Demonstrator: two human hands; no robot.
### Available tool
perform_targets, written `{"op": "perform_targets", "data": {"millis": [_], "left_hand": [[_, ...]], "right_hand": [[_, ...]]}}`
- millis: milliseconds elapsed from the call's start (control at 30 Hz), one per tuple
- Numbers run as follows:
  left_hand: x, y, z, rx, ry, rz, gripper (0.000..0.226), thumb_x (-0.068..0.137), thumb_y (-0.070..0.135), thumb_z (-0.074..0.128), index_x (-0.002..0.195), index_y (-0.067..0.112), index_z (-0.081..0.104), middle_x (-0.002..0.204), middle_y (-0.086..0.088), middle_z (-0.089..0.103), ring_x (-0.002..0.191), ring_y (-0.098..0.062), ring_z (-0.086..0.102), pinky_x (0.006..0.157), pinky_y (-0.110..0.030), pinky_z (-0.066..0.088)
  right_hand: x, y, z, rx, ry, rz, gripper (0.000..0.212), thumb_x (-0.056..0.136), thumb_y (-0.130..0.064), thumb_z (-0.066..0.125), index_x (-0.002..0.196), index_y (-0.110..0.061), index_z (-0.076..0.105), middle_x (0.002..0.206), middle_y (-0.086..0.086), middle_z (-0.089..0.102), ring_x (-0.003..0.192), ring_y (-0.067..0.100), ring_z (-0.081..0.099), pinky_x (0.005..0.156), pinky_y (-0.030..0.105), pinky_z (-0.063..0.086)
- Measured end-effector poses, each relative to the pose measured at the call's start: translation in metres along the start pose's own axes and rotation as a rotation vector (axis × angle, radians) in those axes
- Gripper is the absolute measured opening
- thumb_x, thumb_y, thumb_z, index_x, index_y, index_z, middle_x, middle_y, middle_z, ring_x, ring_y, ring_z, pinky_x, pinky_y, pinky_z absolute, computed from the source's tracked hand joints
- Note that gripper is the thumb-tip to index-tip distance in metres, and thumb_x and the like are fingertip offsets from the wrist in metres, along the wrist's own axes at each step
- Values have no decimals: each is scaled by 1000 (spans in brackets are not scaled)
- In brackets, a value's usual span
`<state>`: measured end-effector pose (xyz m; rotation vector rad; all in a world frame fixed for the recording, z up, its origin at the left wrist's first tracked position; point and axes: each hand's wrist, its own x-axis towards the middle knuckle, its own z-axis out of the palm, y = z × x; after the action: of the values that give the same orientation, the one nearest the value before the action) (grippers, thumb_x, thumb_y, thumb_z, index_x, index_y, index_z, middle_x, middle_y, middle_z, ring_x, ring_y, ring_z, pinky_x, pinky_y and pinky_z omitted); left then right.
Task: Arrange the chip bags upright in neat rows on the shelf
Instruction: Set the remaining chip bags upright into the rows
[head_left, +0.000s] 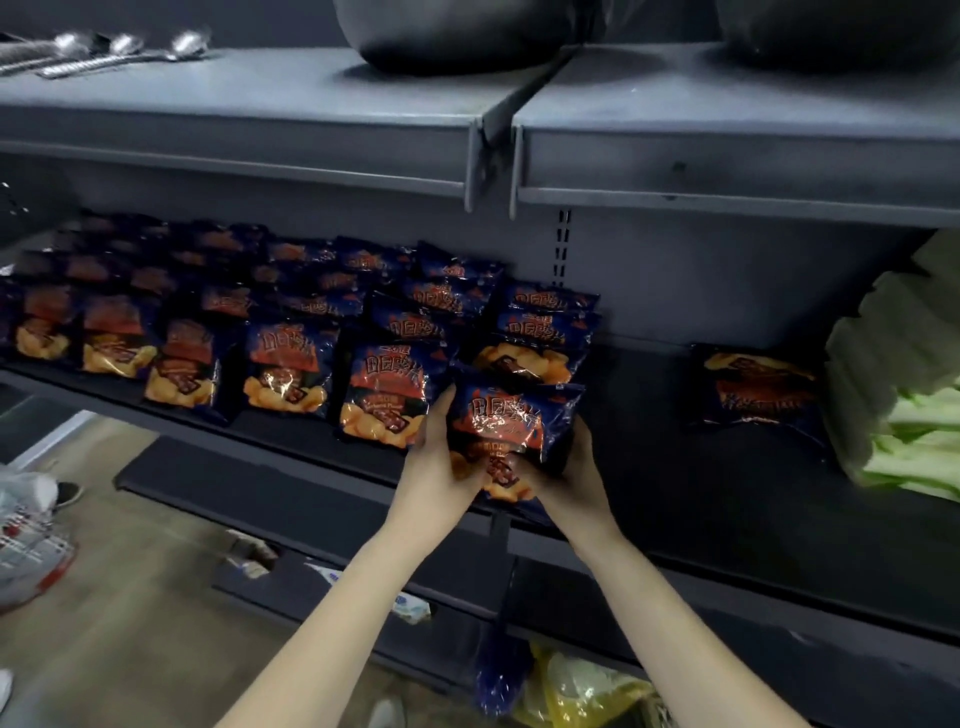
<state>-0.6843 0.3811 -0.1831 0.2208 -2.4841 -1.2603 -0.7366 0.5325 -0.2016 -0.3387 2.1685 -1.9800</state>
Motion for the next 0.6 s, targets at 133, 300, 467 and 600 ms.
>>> {"op": "perform_targets", "data": {"millis": [133,300,467,600], "left_hand": [[-3,-3,6,54,32,54,84,80,8,66,145,28,17,144,-7,37,102,-27,58,72,-8,43],[-6,-4,18,65,43,102,80,86,4,59,137,44,12,156,-5,11,88,-20,64,58,-3,43],[-3,-5,24,26,62,125,77,87,2,55,136,43,13,148,11,5,123,-24,47,64,2,40],[1,-10,25,25,86,165,77,87,2,54,139,42,13,151,10,2,134,-24,35,78,-8,43]], "right_hand": [[-1,5,8,-70,89,-14,81,76,-30,77,139,-31,27,107,-32,52,91,-18,52,71,4,43],[1,6,11,-155,136,-50,73,78,-29,75,137,-30,33,110,-30,53,96,-14,53,77,0,40],[4,10,14,-287,244,-97,74,75,-39,74,138,-27,37,127,-13,51,114,1,38,94,17,33],[9,11,15,-416,290,-124,78,73,-44,73,139,-25,37,122,-3,50,98,-4,28,83,7,28]]}}
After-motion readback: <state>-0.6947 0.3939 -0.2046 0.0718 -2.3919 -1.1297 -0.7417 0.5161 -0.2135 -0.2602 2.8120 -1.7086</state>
